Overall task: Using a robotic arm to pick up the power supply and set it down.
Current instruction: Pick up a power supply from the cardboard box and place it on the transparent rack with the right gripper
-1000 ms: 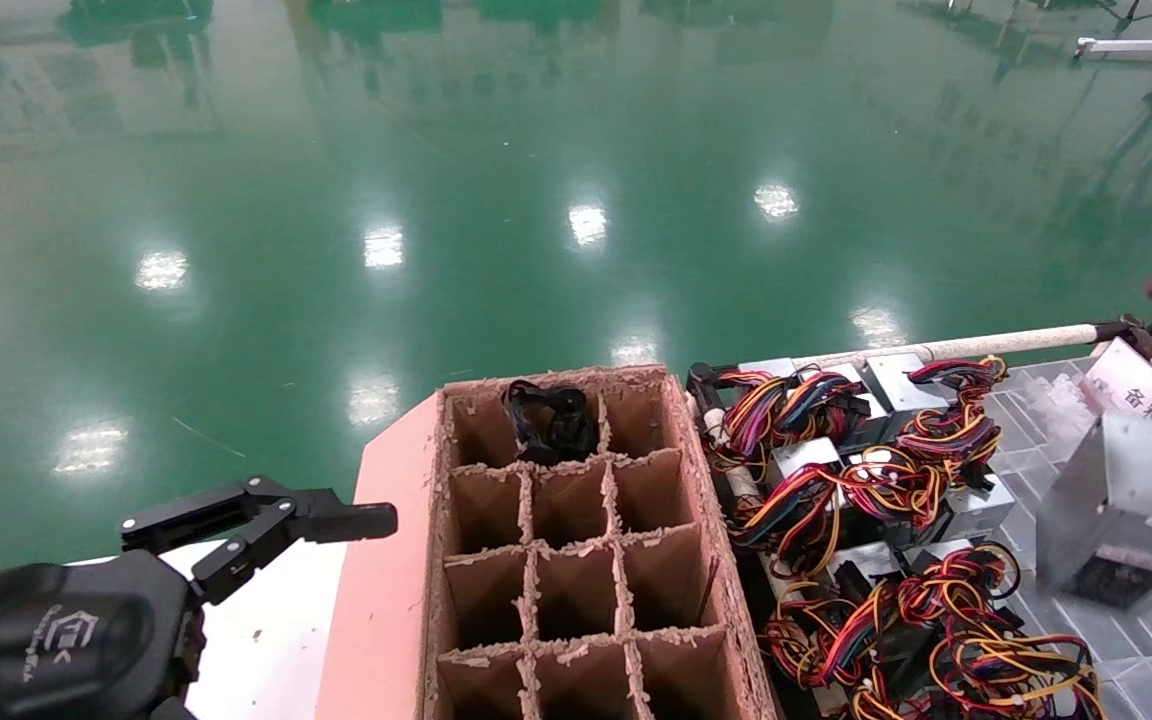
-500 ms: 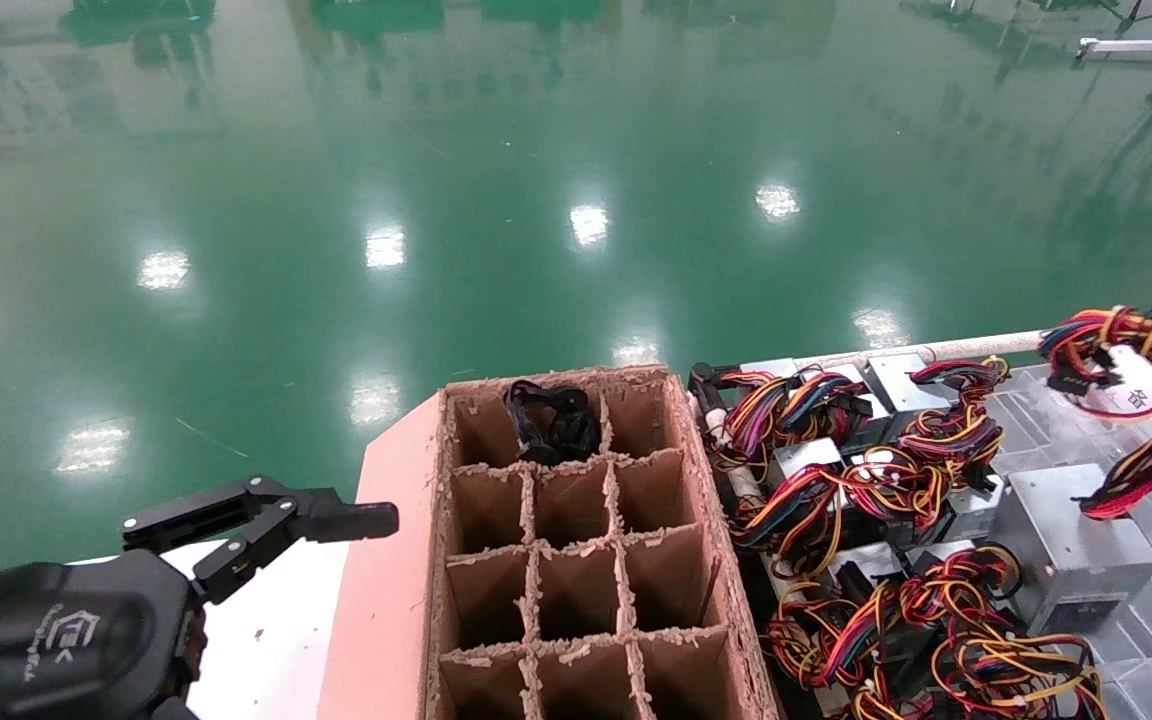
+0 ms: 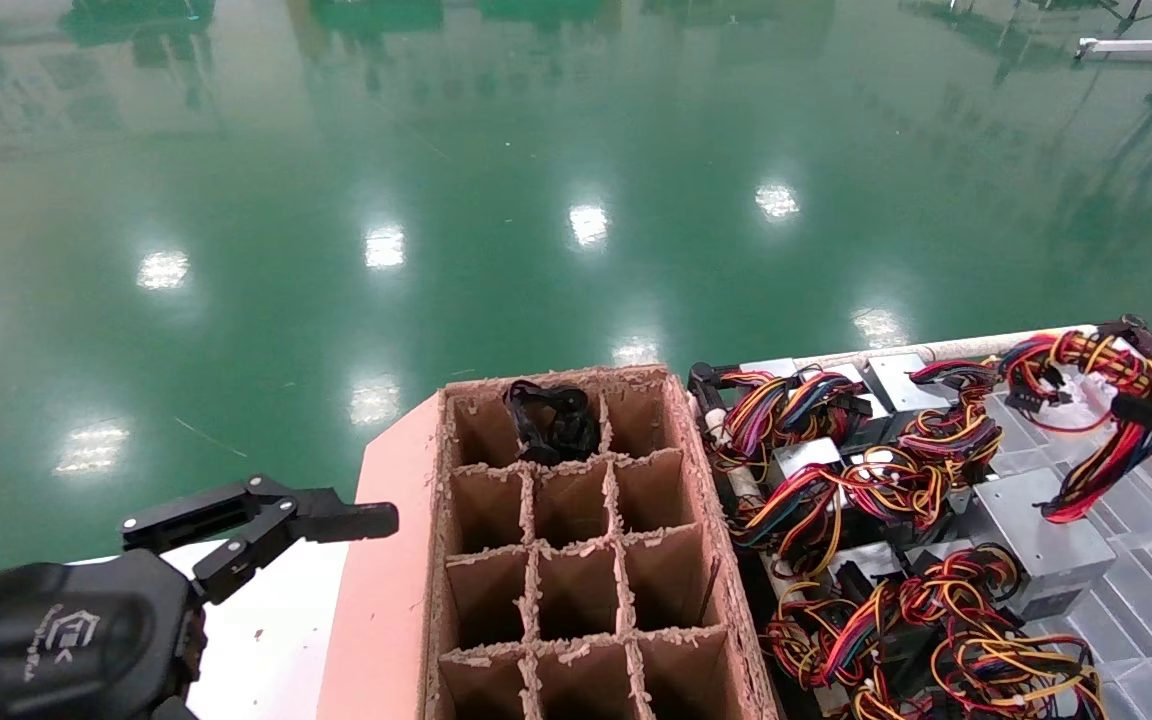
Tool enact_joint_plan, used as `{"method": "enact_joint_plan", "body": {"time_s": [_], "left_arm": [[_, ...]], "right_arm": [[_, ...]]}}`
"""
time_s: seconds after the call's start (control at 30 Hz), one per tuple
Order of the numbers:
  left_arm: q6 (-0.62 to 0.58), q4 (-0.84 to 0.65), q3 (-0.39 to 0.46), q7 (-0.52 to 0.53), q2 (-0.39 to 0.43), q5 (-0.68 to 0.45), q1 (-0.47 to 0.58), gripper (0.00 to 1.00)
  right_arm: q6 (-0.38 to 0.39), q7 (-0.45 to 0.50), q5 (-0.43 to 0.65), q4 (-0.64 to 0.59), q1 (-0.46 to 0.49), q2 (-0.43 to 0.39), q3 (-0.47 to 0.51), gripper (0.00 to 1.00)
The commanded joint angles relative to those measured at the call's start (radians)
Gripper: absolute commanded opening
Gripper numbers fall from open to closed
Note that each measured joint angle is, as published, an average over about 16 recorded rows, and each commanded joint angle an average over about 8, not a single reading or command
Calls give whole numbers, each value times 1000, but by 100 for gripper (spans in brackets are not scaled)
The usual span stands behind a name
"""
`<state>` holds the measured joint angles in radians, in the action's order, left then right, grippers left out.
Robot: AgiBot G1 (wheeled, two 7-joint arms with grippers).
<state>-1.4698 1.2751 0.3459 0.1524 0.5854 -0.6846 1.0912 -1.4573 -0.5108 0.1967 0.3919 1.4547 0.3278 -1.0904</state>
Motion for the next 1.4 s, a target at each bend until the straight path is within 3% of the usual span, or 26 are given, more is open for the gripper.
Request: {"method": "enact_joint_plan", "body": {"time_s": [0.03, 0.67, 1.4], "left_arm": [[0, 0, 0, 0, 0, 0, 0, 100], [0, 0, 0, 0, 0, 0, 0, 100], [0, 0, 1, 0, 0, 1, 0, 100]], "right_arm": [[-12, -10, -12, -28, -14, 13, 1, 0], [-108, -51, -102, -254, -123, 118, 33, 0], [-119, -78, -320, -301, -427, 109, 158, 0]]}}
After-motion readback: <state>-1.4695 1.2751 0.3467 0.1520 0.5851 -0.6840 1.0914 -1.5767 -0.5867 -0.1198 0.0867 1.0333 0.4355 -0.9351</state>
